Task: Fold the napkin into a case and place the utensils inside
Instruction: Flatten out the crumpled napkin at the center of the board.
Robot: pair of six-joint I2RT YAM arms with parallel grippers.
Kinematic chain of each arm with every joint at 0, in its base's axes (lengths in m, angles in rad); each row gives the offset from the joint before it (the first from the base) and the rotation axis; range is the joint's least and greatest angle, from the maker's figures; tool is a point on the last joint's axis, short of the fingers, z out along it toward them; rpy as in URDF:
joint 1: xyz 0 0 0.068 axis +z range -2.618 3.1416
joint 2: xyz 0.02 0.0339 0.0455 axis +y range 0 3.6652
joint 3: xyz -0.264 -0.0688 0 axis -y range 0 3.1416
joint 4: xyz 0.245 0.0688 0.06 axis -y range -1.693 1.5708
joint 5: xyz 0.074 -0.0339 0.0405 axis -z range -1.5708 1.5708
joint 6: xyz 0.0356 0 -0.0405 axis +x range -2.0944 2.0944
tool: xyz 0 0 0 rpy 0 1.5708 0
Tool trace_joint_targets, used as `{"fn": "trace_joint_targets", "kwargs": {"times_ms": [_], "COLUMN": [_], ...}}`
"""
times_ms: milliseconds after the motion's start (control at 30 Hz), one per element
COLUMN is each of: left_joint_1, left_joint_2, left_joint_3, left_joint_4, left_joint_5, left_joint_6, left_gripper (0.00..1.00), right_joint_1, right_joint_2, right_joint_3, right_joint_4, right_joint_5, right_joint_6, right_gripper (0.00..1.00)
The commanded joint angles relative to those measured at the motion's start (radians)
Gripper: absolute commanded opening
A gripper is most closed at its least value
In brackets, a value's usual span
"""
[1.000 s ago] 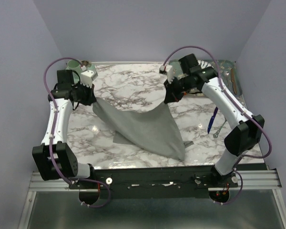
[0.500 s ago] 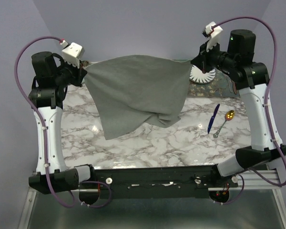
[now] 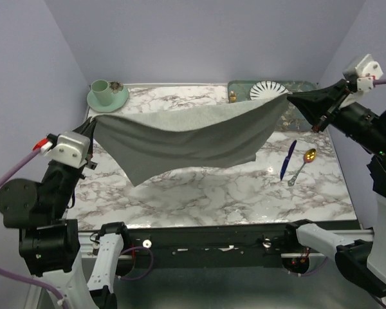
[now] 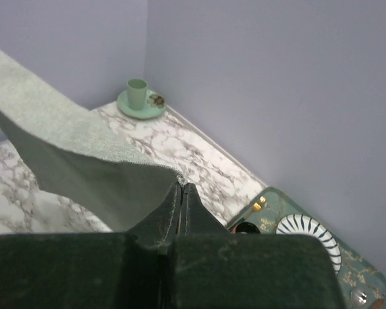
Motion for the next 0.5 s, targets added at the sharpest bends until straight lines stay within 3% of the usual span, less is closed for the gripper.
{"fn": "trace_joint_targets", "kwargs": {"times_ms": [0,133,467], "left_joint_1": [0.003,0.003,0.003], "left_joint_2": [0.019,0.113,0.344], "left_joint_3": [0.087,0.16,-0.134], "left_joint_4": [0.037,0.0,0.234], "left_joint_5": [-0.116,-0.13,-0.199], "left_joint_6": [-0.027,-0.049,-0.036], "left_gripper": [0.0,0.0,0.0], "right_joint_1": [0.008,0.008,0.007], "right_joint_2": [0.003,0.034,0.229], "right_joint_3": [0.107,0.081,-0.169], "right_joint_4": [0.016,0.046,0.238], "right_joint_5": [-0.003,0.052,0.181], "right_joint_6": [0.093,0.149,0.233], "right_gripper": [0.01,0.01,0.01]}}
